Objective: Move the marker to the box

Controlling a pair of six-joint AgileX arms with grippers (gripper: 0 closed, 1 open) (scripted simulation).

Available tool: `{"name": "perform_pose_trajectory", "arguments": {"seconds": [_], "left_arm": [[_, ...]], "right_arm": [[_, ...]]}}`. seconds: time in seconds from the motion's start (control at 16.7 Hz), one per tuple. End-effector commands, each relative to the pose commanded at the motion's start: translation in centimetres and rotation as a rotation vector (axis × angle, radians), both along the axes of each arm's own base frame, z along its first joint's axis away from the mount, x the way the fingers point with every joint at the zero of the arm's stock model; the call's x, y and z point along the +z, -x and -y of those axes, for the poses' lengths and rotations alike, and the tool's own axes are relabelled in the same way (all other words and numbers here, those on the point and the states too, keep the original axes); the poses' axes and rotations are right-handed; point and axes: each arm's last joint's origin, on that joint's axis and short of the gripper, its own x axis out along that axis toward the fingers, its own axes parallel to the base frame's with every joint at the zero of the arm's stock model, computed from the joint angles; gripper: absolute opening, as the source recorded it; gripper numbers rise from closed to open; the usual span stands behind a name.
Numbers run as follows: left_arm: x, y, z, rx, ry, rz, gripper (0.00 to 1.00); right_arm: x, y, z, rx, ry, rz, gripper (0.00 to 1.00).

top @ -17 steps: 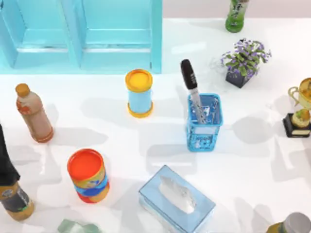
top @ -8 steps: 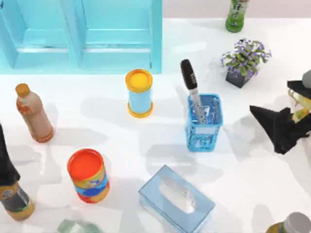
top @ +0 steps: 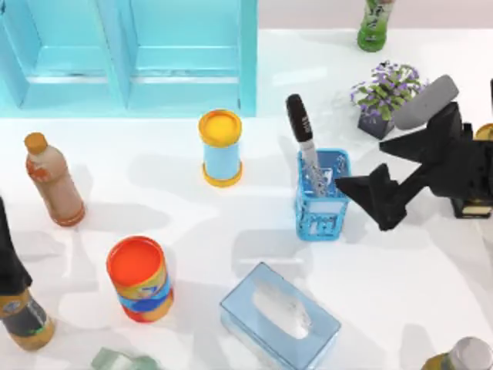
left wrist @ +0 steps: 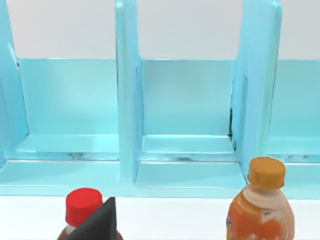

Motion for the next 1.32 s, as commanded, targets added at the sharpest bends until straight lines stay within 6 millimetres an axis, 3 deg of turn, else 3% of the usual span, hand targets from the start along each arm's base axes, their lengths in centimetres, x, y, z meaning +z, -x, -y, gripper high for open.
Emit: {"name": "perform_pose_trajectory", "arguments": {"seconds": [0.42, 0.6, 0.96, 1.26, 1.32], "left_arm": [[0.0, 0.0, 0.0, 0.0, 0.0, 0.0, 1.0], [0.0, 0.0, 0.0, 0.0, 0.0, 0.0, 1.0], [0.0, 0.0, 0.0, 0.0, 0.0, 0.0, 1.0], [0.0, 0.0, 0.0, 0.0, 0.0, 0.0, 1.0], [0.0, 0.0, 0.0, 0.0, 0.0, 0.0, 1.0]], "right_arm": [[-0.3, -0.4, -0.3, 0.0, 0.0, -0.004, 1.0], [-1.3, -2.0, -2.1, 0.003, -0.002, -0.001, 1.0], [-5.3, -4.9, -6.6, 0.003, 0.001, -0.006, 1.0], [-5.5, -5.1, -6.9, 0.002, 0.0, -0.005, 1.0], [-5.5, -5.1, -6.9, 0.002, 0.0, -0.005, 0.92]]}}
